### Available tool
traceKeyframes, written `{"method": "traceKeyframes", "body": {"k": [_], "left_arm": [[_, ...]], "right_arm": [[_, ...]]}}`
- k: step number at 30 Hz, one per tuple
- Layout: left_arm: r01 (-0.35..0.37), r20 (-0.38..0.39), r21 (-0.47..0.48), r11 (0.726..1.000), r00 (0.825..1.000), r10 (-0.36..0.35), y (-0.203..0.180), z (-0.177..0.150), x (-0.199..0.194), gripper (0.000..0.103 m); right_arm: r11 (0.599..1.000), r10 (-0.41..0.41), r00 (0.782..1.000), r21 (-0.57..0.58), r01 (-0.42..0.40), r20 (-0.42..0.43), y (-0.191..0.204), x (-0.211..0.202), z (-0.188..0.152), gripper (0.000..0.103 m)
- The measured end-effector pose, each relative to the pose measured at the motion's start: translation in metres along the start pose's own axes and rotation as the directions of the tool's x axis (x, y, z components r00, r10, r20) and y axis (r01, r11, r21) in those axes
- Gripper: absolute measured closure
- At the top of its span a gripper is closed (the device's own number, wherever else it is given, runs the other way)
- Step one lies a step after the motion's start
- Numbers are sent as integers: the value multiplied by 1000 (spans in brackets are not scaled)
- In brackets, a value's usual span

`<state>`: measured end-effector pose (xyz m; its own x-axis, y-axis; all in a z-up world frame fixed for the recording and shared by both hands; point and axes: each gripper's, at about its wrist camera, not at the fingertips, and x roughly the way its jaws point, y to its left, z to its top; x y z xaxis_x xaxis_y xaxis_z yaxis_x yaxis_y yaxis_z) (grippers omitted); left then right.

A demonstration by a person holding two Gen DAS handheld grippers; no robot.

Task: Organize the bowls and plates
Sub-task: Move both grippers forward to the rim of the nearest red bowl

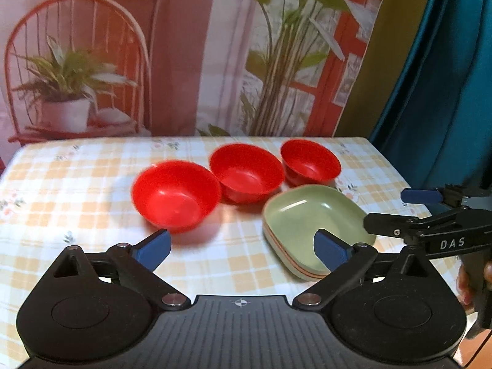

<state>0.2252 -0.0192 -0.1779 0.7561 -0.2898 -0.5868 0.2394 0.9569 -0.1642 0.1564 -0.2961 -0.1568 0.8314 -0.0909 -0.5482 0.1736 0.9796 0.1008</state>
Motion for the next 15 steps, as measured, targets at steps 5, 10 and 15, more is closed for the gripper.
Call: {"method": "traceKeyframes", "body": {"k": [5, 10, 15], "left_arm": [[1, 53, -17, 1000, 999, 0, 22, 8, -17, 3], [-33, 85, -35, 999, 996, 36, 42, 23, -29, 3], [-50, 152, -41, 998, 987, 55, 56, 39, -43, 3]], "right_arm": [[999, -2, 998, -35, 4, 62, 11, -13, 14, 0], [998, 0, 995, -69, 7, 101, 17, -19, 39, 0], [998, 22, 992, -57, -15, 124, 16, -16, 63, 0]]}}
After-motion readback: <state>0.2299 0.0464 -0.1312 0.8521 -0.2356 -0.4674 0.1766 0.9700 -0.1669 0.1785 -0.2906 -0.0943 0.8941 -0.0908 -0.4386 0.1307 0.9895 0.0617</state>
